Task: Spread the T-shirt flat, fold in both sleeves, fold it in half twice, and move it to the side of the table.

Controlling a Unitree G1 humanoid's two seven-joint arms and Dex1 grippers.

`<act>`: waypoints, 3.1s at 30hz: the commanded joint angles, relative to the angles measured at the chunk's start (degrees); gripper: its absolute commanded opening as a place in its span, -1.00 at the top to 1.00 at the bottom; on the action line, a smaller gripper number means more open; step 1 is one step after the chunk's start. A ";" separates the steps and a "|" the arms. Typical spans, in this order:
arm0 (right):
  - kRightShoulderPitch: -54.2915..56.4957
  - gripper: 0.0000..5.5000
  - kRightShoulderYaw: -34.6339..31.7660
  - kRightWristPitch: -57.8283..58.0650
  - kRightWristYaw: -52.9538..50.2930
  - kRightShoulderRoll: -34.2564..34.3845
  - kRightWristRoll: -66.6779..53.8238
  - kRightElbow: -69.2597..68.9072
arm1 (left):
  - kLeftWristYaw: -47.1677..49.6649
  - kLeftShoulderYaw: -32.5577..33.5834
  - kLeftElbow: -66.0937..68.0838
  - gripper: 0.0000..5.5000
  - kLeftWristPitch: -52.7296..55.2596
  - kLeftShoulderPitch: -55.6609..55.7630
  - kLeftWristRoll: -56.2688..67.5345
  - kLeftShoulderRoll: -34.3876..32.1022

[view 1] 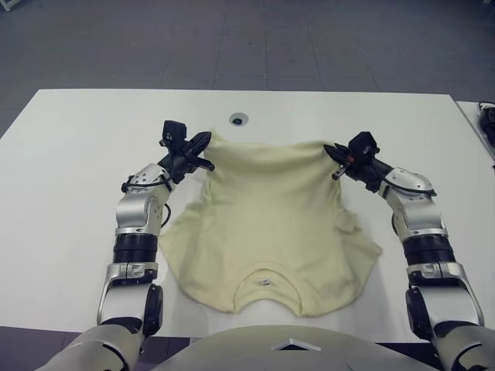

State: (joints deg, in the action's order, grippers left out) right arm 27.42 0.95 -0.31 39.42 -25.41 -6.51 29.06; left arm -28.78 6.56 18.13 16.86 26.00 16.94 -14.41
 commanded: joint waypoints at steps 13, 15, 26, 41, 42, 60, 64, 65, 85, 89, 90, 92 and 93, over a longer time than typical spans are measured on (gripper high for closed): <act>-2.01 0.27 -1.64 -1.15 -0.31 0.20 -0.06 -0.27 | 1.95 -2.49 5.36 0.39 -4.67 1.07 -5.32 -1.06; -2.99 0.16 -2.11 -0.50 -0.48 -0.69 0.08 -1.16 | 3.31 -1.86 5.38 0.27 -5.30 1.22 -5.74 -1.46; -15.46 -0.52 -4.71 -2.16 4.34 -8.87 -0.63 -18.00 | 3.55 -0.10 -12.61 -0.44 -4.52 -9.96 -6.68 -7.83; -33.05 -0.96 -0.26 -8.26 11.51 -21.06 8.43 -32.31 | -13.76 -13.48 -36.70 -0.95 -16.57 -35.13 -20.10 -24.28; -33.63 -0.96 0.25 -8.43 11.77 -21.23 8.73 -32.81 | -13.78 -14.94 -35.89 -0.95 -17.42 -35.01 -21.70 -24.35; -50.32 -0.96 0.72 -10.04 14.60 -31.17 9.62 -45.18 | -17.85 -14.56 -35.98 -0.95 -26.51 -46.07 -25.98 -36.46; -46.17 -0.96 0.25 -8.08 13.55 -29.89 7.06 -44.73 | -18.08 -15.06 -37.54 -0.95 -26.29 -46.66 -25.49 -36.33; -45.45 -0.96 -0.50 -6.78 14.15 -29.70 4.39 -45.48 | -18.18 -15.36 -38.12 -0.95 -26.19 -46.87 -25.36 -36.27; -8.80 -0.96 3.28 -12.90 2.37 -15.70 6.81 -11.04 | -19.21 -16.32 -36.64 -0.95 -20.55 -23.98 -18.07 -28.59; -1.32 -0.96 8.50 -22.81 -4.14 -13.46 17.29 4.56 | -18.93 -21.84 -32.30 -0.95 -19.94 -16.97 -20.52 -22.87; 0.43 -0.96 9.76 -24.66 -5.15 -12.97 19.28 8.29 | -18.98 -23.31 -31.01 -0.95 -19.88 -15.65 -21.11 -21.44; 2.81 -0.96 11.93 -28.15 -7.75 -12.91 23.29 14.13 | -17.89 -26.01 -26.95 -0.95 -20.66 -12.82 -23.35 -18.40; 3.45 -0.96 12.57 -29.50 -8.92 -13.23 24.72 16.15 | -16.84 -27.03 -24.50 -0.95 -21.34 -11.55 -24.56 -16.91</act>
State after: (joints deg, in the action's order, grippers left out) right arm 28.74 12.00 -27.15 32.56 -38.37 15.15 41.01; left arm -46.95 -18.33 -10.58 -3.81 11.84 -5.17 -33.77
